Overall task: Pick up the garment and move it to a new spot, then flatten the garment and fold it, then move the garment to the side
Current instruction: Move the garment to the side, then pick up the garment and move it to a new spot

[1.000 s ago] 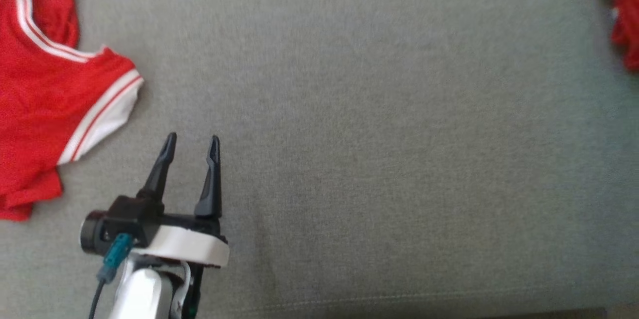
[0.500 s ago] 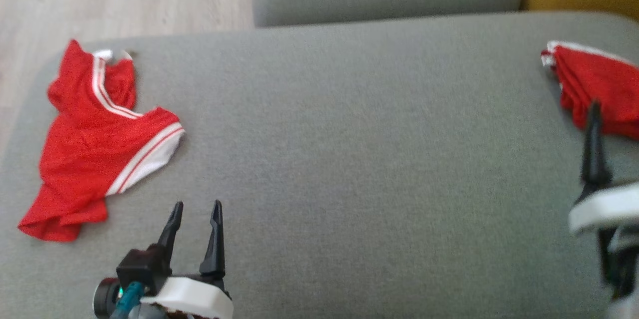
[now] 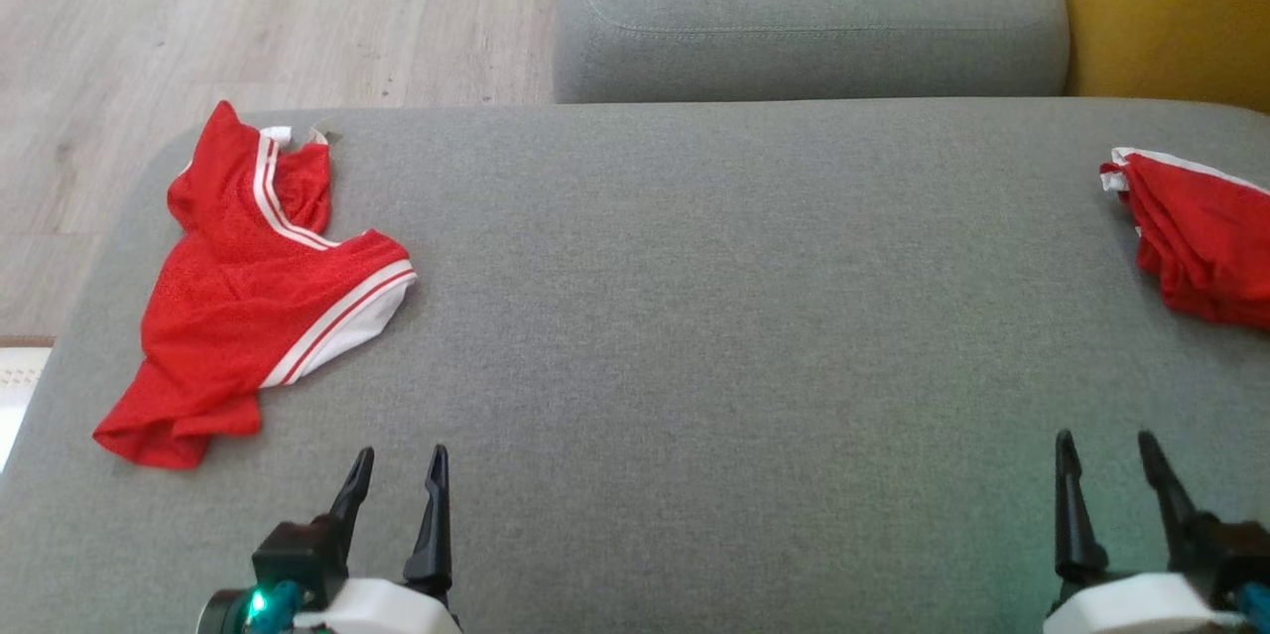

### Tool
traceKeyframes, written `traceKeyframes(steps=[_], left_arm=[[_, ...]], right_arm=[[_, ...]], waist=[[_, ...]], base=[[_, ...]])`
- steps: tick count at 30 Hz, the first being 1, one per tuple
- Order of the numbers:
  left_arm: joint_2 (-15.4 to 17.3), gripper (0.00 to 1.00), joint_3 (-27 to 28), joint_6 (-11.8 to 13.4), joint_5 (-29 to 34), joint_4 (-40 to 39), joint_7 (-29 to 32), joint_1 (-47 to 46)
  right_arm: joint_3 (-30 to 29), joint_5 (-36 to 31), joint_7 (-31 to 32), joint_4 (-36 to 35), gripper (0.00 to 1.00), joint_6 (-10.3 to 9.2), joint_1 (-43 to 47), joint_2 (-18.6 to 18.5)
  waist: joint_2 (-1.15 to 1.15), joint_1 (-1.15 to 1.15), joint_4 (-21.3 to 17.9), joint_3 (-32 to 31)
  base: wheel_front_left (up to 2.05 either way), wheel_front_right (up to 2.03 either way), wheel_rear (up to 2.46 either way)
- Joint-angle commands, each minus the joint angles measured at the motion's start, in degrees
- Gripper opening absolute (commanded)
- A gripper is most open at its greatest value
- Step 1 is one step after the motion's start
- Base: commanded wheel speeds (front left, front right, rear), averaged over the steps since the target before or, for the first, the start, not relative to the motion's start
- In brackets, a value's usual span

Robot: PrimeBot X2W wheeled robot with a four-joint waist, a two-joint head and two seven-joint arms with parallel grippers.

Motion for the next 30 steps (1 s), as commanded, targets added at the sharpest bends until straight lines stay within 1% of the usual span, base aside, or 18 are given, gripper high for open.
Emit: traceKeyframes(steps=[1,8,14,18,22,30], left_arm=[[-0.29,1.0,1.79,0.03,0.5,-1.6,-0.69,-2.0],[-0.34,1.0,1.85,0.36,0.31,-1.86,-0.69,-2.3],[-0.35,1.0,1.42,0.38,0.13,-1.9,-0.69,-2.57],[-0.36,1.0,1.3,0.44,0.19,-1.87,-0.69,-2.77],[-0.36,1.0,1.58,0.25,0.55,-1.91,-0.69,-3.15],[-0.27,1.0,3.69,0.06,1.08,-2.35,-0.69,-1.89]], right_arm=[[1.29,0.05,-0.93,-1.39,1.0,0.39,-1.87,-0.62],[1.98,0.72,-2.92,3.43,1.0,0.39,-2.99,-0.61],[2.88,0.79,-3.36,4.82,1.0,0.39,-3.72,-0.6],[2.77,1.06,-3.49,4.84,1.0,0.39,-3.65,-0.6],[2.95,1.82,-3.57,4.53,1.0,0.39,-3.12,-0.6],[6.36,2.61,-3.61,4.73,1.0,0.39,-3.67,-0.6]], waist=[[0.0,0.0,0.08,-0.04],[0.0,0.0,0.73,-0.29],[0.0,0.0,1.18,-0.18],[0.0,0.0,2.66,-0.2],[0.0,0.0,6.55,-0.48],[0.0,0.0,16.73,-1.05]], base=[[0.0,0.0,0.0],[0.0,0.0,0.0],[0.0,0.0,0.0],[0.0,0.0,0.0],[0.0,0.0,0.0],[0.0,0.0,0.0]])
